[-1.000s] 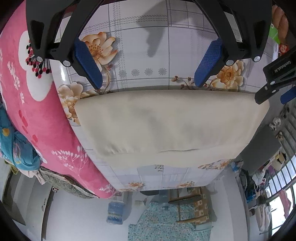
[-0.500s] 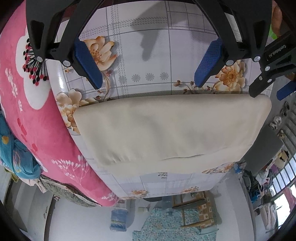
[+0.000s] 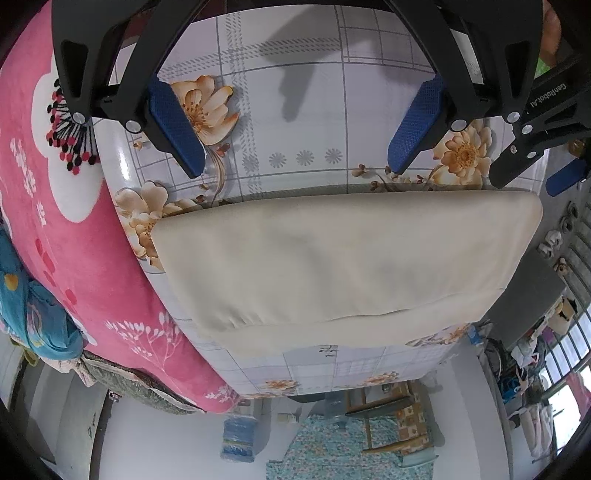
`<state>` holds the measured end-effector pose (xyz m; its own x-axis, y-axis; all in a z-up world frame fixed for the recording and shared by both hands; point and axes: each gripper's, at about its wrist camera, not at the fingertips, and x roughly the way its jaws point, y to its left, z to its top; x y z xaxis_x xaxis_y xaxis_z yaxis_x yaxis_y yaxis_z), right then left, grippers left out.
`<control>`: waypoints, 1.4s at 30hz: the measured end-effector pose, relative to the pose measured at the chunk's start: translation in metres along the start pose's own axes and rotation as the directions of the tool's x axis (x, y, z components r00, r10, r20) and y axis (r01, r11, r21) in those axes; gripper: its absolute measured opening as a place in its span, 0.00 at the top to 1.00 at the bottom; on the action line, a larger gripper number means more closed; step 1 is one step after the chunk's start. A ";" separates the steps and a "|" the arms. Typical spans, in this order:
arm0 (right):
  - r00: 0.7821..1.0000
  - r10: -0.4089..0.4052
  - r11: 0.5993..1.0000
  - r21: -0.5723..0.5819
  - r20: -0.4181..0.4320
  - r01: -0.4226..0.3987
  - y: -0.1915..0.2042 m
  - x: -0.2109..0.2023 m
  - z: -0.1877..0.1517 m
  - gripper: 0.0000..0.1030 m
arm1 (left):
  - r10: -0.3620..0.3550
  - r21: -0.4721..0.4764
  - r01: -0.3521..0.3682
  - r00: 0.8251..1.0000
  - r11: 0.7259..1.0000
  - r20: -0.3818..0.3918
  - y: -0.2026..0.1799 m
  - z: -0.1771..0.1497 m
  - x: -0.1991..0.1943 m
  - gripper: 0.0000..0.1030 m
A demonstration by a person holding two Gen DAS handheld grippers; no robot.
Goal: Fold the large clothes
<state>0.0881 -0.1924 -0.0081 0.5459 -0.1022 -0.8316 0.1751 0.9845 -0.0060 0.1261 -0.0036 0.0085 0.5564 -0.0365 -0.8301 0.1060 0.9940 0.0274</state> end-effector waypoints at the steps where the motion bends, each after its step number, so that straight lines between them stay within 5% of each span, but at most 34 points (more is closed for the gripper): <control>1: 1.000 -0.001 1.000 0.000 0.000 0.001 0.000 0.000 0.000 0.06 | 0.001 0.000 -0.001 1.000 1.000 -0.001 0.000 0.000 0.000 0.08; 42: 1.000 -0.011 1.000 -0.006 -0.001 0.011 -0.003 -0.001 0.001 0.06 | -0.009 -0.002 0.009 1.000 1.000 -0.004 -0.002 0.001 0.000 0.08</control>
<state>0.0878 -0.1956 -0.0062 0.5427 -0.1131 -0.8323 0.1764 0.9841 -0.0187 0.1262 -0.0059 0.0088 0.5525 -0.0450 -0.8323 0.1094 0.9938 0.0189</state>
